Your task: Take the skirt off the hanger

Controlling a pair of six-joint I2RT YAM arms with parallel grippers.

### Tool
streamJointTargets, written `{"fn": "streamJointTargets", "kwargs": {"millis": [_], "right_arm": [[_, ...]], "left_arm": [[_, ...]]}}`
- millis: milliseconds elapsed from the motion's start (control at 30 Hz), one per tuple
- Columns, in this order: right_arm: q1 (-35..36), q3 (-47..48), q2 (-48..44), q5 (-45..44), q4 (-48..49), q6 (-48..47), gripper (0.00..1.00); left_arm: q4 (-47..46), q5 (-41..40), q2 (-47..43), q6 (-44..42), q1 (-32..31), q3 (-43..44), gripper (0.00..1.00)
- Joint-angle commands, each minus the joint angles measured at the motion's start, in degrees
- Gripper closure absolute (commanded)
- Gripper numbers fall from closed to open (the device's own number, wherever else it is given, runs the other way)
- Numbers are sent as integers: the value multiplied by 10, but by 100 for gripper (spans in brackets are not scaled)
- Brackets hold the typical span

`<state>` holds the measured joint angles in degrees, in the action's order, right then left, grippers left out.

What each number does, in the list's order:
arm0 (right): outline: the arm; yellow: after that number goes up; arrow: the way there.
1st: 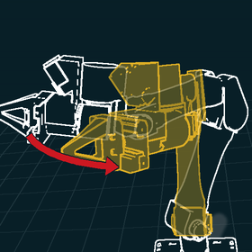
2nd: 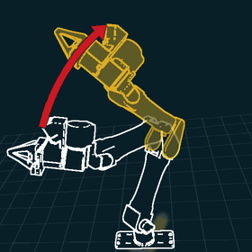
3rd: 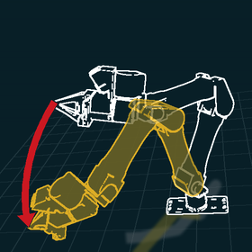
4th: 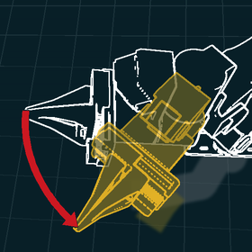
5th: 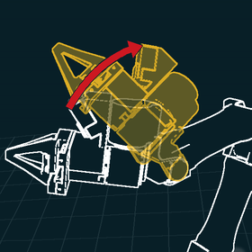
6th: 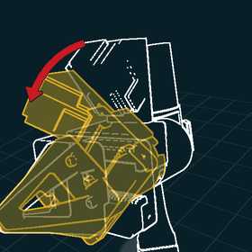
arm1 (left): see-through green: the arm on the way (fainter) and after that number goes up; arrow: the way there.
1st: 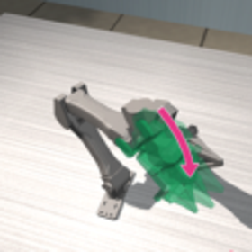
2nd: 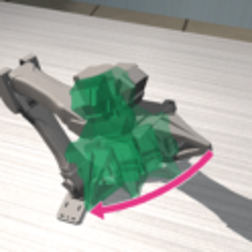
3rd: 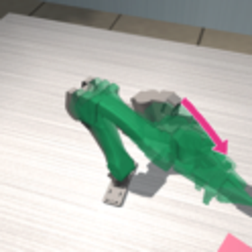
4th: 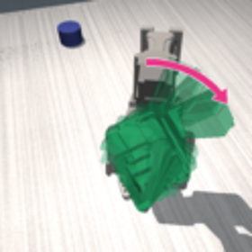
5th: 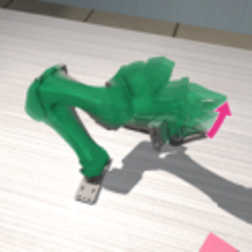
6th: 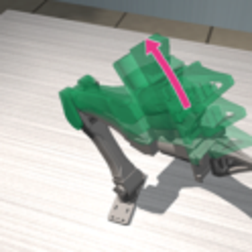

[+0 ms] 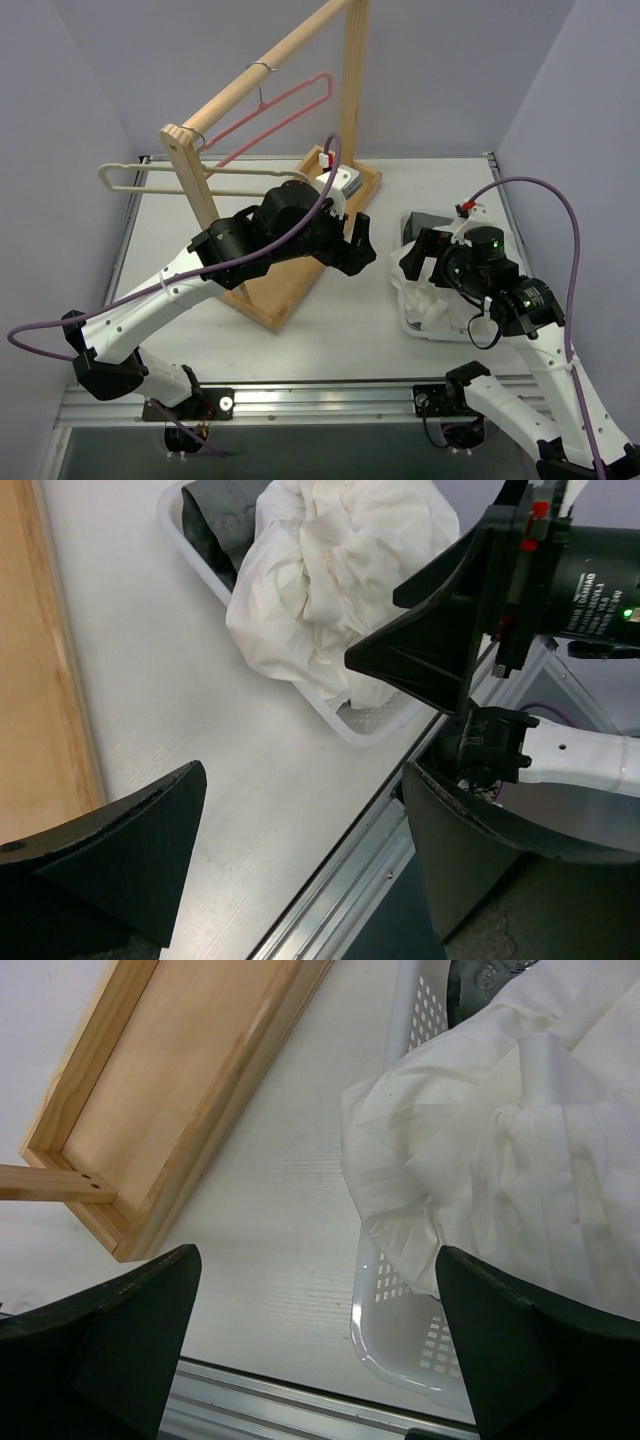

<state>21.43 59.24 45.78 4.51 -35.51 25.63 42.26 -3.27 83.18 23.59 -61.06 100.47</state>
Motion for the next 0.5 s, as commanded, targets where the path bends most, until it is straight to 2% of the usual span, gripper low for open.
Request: {"fn": "streamJointTargets", "kwargs": {"millis": [0,467], "right_arm": [[3,-13,-15,13,32,21,0],[3,-54,-59,1,45,32,0]], "left_arm": [[-31,-10,-16,11,-2,-22,11],[-77,2,-64,23,-2,-132,10]]}}
